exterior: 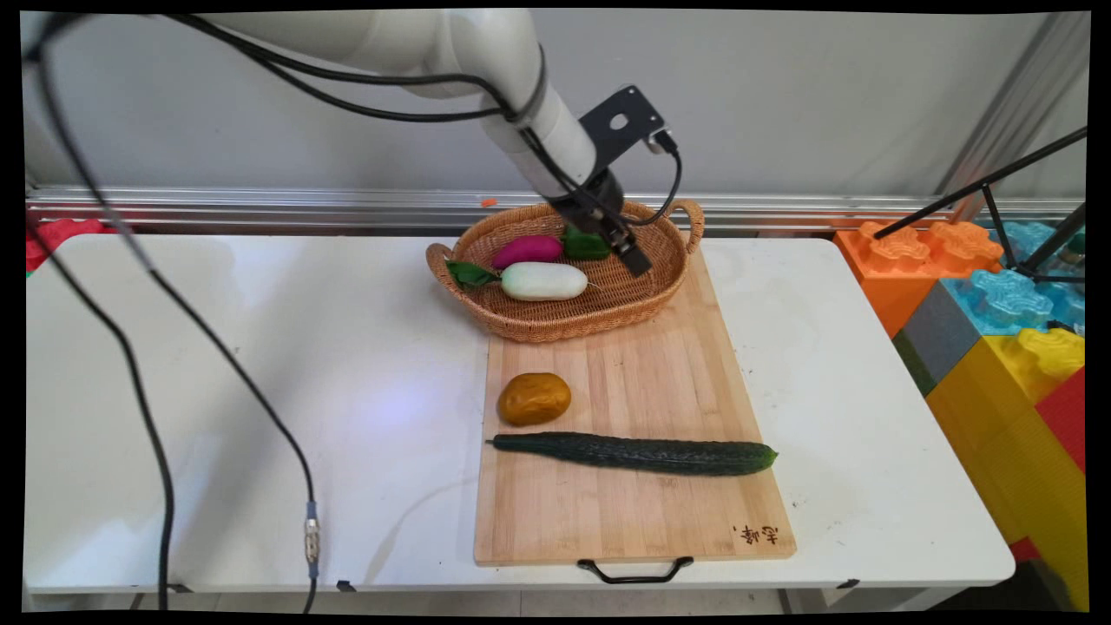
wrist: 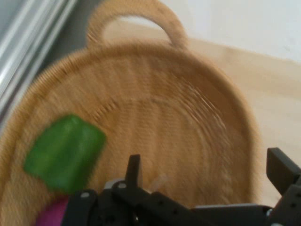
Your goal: Pick up the potato from the cutting board
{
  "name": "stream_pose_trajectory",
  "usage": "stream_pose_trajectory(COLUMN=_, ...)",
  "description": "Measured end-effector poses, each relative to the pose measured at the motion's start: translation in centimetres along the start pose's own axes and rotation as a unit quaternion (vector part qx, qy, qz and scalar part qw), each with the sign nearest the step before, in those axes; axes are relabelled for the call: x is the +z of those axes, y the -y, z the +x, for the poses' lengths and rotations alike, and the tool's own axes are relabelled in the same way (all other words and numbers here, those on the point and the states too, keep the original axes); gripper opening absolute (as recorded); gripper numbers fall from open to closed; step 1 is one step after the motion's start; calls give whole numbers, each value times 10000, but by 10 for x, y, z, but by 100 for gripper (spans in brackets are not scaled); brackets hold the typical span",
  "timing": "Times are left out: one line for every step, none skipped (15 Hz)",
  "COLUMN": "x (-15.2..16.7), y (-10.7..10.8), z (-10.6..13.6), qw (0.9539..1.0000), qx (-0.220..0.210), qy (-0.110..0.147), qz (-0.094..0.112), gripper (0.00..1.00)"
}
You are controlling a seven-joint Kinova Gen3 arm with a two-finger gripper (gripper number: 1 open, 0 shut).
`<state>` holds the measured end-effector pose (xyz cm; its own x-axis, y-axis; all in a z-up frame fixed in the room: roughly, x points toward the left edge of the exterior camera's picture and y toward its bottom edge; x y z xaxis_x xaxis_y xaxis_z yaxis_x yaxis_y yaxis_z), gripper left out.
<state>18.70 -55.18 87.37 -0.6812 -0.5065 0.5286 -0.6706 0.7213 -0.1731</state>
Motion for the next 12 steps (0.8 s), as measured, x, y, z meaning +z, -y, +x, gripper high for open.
stream_pose_trajectory(x=-7, y=-4, z=-4, qw=10000, qx=-3, qy=69, qz=-36, gripper=100)
stream_pose_trajectory(x=-21, y=-11, z=-11, qw=9997, qx=1, qy=212, qz=-101, gripper=100)
stream_pose_trajectory(x=-32, y=-16, z=-18, qw=9993, qx=5, qy=343, qz=-156, gripper=100)
stream_pose_trajectory(x=-44, y=-21, z=-28, qw=9985, qx=9, qy=498, qz=-219, gripper=100)
stream_pose_trajectory(x=-56, y=-25, z=-37, qw=9976, qx=29, qy=639, qz=-278, gripper=100)
stream_pose_trajectory(x=-64, y=-28, z=-45, qw=9966, qx=55, qy=748, qz=-329, gripper=100)
stream_pose_trajectory(x=-72, y=-30, z=-53, qw=9957, qx=84, qy=843, qz=-381, gripper=100)
stream_pose_trajectory(x=-77, y=-32, z=-59, qw=9949, qx=117, qy=910, qz=-426, gripper=100)
stream_pose_trajectory(x=-81, y=-33, z=-66, qw=9941, qx=150, qy=965, qz=-478, gripper=100)
stream_pose_trajectory(x=-85, y=-34, z=-72, qw=9933, qx=186, qy=1009, qz=-529, gripper=100)
stream_pose_trajectory(x=-88, y=-35, z=-78, qw=9925, qx=239, qy=1040, qz=-595, gripper=100)
stream_pose_trajectory(x=-89, y=-36, z=-85, qw=9917, qx=290, qy=1060, qz=-669, gripper=100)
